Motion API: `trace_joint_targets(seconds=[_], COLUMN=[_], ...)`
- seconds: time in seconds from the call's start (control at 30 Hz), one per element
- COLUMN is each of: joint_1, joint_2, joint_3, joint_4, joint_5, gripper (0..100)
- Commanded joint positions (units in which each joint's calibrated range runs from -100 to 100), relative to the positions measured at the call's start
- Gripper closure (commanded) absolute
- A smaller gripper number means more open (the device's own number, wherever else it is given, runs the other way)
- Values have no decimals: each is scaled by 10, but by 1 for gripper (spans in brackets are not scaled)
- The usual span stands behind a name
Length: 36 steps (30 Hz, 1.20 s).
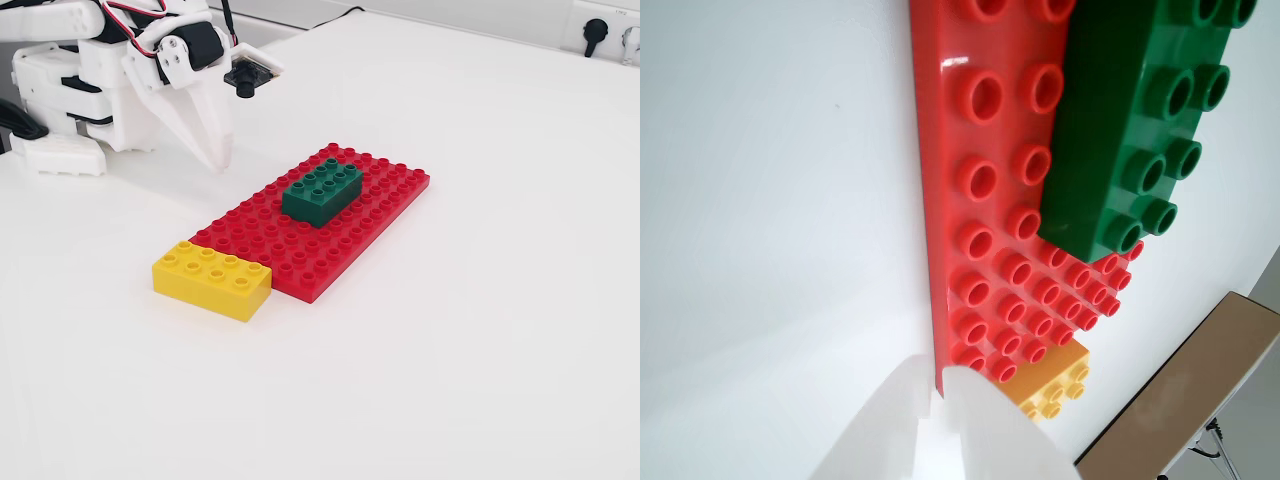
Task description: Put yellow lego brick onto the green one
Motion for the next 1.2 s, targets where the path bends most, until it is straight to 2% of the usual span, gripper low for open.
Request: trace_joint_targets(seconds=[0.0,1.17], joint_1=[0,-7], joint_2=[1,1], joint_3=[2,2], joint_4=[3,3], joint_5=[0,2], gripper=[98,98])
